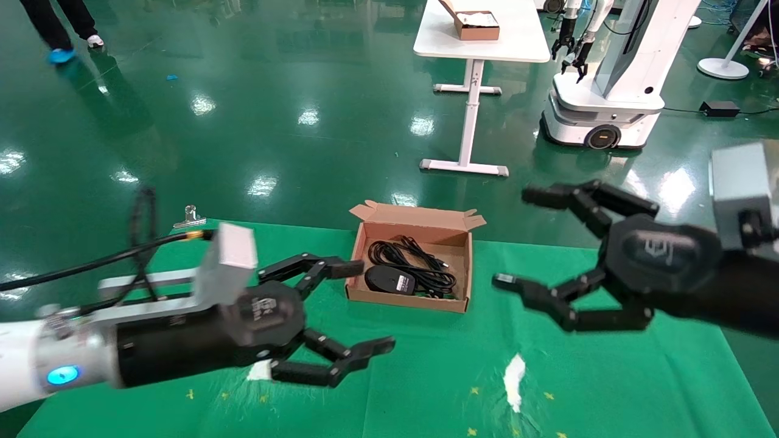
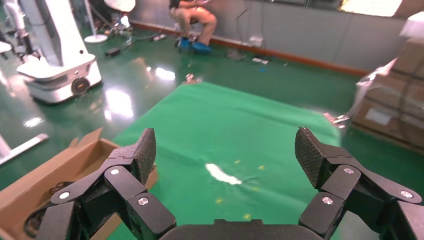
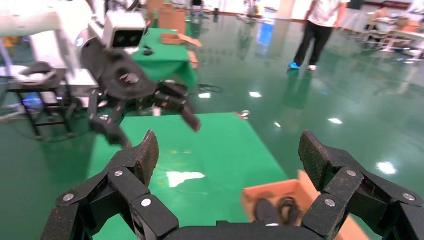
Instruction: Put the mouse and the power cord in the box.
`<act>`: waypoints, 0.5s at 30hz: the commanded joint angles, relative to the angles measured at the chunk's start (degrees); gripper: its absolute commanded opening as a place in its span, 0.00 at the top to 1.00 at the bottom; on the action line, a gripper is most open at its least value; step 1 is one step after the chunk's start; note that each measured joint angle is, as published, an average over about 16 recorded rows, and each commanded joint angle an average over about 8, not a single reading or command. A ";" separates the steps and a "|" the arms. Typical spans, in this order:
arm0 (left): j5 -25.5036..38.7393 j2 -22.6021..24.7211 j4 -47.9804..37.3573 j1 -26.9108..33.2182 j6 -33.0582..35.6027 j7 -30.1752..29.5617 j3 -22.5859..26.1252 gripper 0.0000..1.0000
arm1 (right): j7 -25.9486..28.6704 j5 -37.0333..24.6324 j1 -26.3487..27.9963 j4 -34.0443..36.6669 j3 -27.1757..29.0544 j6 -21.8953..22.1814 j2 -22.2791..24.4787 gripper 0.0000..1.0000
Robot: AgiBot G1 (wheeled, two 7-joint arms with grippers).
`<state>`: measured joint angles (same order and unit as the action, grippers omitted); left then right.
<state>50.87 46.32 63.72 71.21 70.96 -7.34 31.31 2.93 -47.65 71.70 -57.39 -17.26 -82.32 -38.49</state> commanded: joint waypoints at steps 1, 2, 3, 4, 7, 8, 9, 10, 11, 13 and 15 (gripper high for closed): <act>-1.20 -1.50 1.31 -1.28 1.96 -0.45 -2.03 0.00 | 0.95 0.70 -1.23 -1.96 0.15 -0.41 0.42 0.00; -1.79 -2.24 1.96 -1.91 2.92 -0.68 -3.03 0.00 | 1.41 1.05 -1.83 -2.93 0.22 -0.61 0.63 0.00; -2.36 -2.95 2.58 -2.52 3.85 -0.89 -4.00 0.00 | 1.86 1.38 -2.42 -3.86 0.30 -0.80 0.83 0.00; -2.93 -3.67 3.21 -3.14 4.79 -1.11 -4.97 0.00 | 2.32 1.72 -3.01 -4.80 0.37 -1.00 1.03 0.00; -4.68 -5.87 5.12 -5.01 7.65 -1.77 -7.94 0.00 | 3.70 2.74 -4.80 -7.66 0.59 -1.60 1.65 0.00; -5.27 -6.61 5.77 -5.64 8.62 -1.99 -8.94 0.00 | 4.17 3.09 -5.41 -8.63 0.66 -1.80 1.85 0.00; -5.84 -7.32 6.39 -6.25 9.55 -2.21 -9.91 0.00 | 4.62 3.42 -5.99 -9.56 0.73 -1.99 2.05 0.00; -6.43 -8.06 7.03 -6.88 10.51 -2.43 -10.91 0.00 | 5.09 3.76 -6.59 -10.53 0.81 -2.19 2.26 0.00; -7.01 -8.79 7.67 -7.51 11.47 -2.65 -11.90 0.00 | 5.56 4.11 -7.21 -11.51 0.88 -2.40 2.47 0.00; -7.96 -9.97 8.70 -8.52 13.01 -3.01 -13.50 0.00 | 6.44 4.77 -8.36 -13.34 1.02 -2.78 2.86 0.00; -8.69 -10.89 9.50 -9.29 14.23 -3.25 -14.76 0.00 | 7.16 5.31 -9.31 -14.86 1.14 -3.09 3.19 0.00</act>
<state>42.63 36.01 72.72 62.42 84.45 -10.38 17.31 9.77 -42.50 62.69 -71.76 -16.16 -85.33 -35.41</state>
